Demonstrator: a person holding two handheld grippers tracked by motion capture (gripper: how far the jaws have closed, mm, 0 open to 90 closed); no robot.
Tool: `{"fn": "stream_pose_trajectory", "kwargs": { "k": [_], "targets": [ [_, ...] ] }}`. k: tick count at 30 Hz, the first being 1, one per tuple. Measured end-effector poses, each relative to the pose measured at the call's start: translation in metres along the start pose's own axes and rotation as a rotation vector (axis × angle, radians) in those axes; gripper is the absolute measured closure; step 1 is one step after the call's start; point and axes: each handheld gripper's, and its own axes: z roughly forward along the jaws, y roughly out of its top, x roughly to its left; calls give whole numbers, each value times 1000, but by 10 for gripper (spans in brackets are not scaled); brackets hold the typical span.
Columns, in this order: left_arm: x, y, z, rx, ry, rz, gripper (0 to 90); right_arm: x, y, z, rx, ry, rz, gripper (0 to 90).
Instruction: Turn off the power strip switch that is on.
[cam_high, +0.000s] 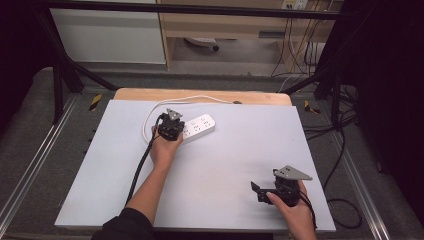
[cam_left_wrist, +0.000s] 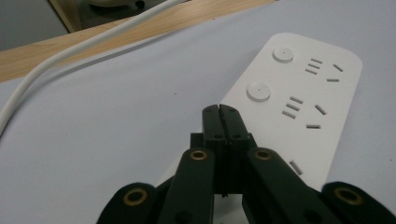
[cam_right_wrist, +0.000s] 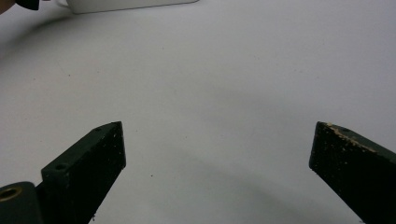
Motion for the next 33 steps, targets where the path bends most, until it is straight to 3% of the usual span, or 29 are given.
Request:
{"fn": "stream_pose_trajectory", "kwargs": {
  "k": [7, 11, 33],
  "targets": [
    [-6, -1, 1, -3, 30, 27, 900, 0, 0, 0, -2, 1, -2, 46],
    [-2, -2, 1, -12, 4, -15, 900, 0, 0, -1, 0, 1, 4, 46],
    [2, -1, 0, -7, -21, -48, 900, 0, 0, 1, 2, -1, -5, 46]
  ]
}}
